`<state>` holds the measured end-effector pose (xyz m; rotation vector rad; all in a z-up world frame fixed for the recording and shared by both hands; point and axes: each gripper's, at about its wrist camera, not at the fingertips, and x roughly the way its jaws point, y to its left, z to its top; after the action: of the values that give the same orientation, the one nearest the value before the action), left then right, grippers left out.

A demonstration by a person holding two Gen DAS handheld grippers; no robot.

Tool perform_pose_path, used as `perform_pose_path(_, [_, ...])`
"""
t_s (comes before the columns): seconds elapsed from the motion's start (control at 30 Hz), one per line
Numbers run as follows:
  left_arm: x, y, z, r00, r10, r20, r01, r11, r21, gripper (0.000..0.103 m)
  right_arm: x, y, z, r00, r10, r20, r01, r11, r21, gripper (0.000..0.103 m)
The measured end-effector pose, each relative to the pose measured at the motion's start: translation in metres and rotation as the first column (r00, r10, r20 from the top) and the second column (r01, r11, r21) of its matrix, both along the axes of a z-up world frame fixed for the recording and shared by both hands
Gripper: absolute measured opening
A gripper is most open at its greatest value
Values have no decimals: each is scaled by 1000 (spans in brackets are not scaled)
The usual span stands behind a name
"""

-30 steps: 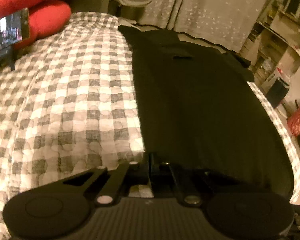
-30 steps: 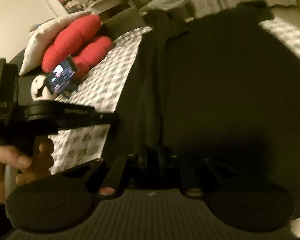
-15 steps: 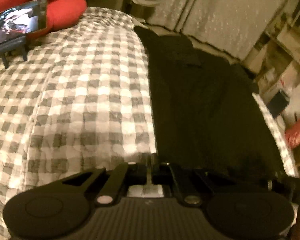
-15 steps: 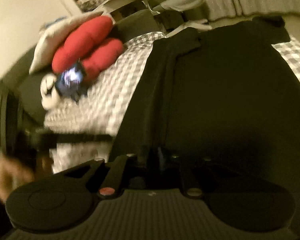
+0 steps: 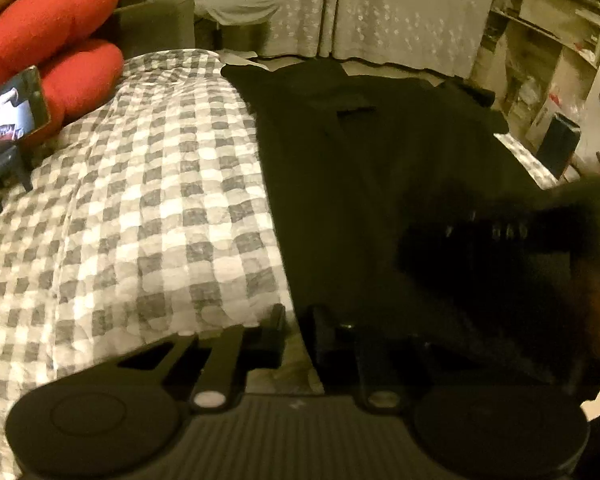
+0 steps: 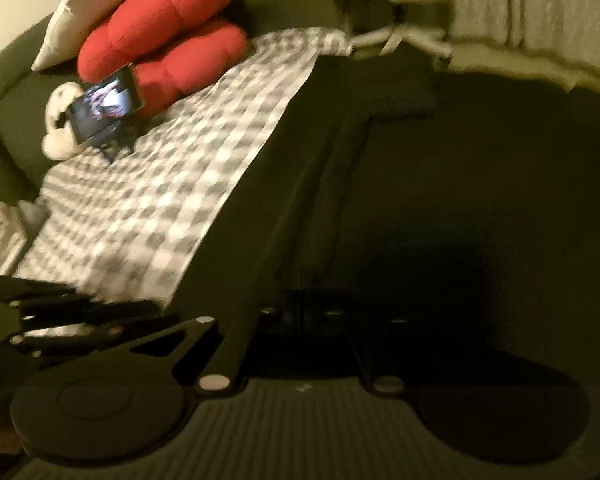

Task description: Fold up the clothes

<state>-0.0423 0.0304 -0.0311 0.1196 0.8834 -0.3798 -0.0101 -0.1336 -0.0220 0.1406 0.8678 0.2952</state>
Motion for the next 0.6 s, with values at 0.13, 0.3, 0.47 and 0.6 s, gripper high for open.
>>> perform_pose_path(0.13, [-1,0,1,1000,-14,3,13,1000,16,15,0,-9,1,1000,-5,5,5,999,39,0])
perform_pose_path(0.3, [-3,0,4,1000,-24,11,24,999,41,18,11,-10,-6,997,52,-63,-45,994,103,11])
perform_pose_path(0.47, [-1,5,14,997,6,71,-8,1000,28,18,40,-29,6,999,16,-36,-10,990,143,24])
perform_pose_path(0.6, [-5,-3,16,994,-62,93,63,998,-2,18,62,-22,-8,998,27,-63,-19,991,131,24])
